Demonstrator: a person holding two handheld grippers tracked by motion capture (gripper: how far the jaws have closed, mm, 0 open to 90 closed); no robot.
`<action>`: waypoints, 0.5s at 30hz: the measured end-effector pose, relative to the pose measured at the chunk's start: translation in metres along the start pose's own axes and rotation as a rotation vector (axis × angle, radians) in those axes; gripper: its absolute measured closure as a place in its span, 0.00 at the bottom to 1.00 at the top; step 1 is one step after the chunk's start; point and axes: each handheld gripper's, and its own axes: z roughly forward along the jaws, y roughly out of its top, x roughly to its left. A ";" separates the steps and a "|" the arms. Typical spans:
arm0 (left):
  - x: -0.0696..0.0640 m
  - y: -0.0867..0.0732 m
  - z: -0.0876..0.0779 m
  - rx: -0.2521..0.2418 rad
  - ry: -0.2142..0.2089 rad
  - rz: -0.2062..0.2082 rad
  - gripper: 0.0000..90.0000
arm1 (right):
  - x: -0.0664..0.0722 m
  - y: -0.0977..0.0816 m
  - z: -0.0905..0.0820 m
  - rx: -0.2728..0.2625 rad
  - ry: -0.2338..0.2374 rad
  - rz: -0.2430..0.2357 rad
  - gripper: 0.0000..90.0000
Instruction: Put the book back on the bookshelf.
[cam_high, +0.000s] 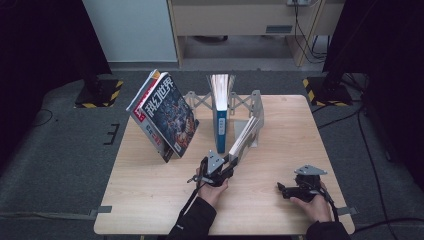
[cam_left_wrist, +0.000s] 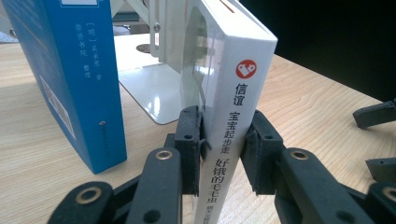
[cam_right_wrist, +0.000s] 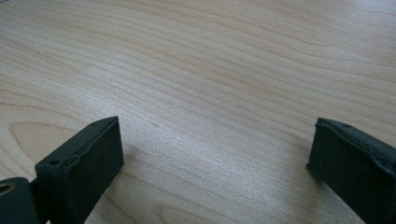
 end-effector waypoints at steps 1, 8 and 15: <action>0.000 0.000 0.001 0.001 -0.001 -0.003 0.77 | 0.000 0.000 0.000 0.001 0.001 0.001 0.04; -0.008 0.002 0.016 -0.007 -0.013 -0.013 0.75 | 0.000 0.000 0.000 0.001 0.001 0.001 0.04; -0.012 0.007 0.030 0.003 -0.023 -0.012 0.73 | 0.000 0.000 0.000 0.001 0.002 0.000 0.03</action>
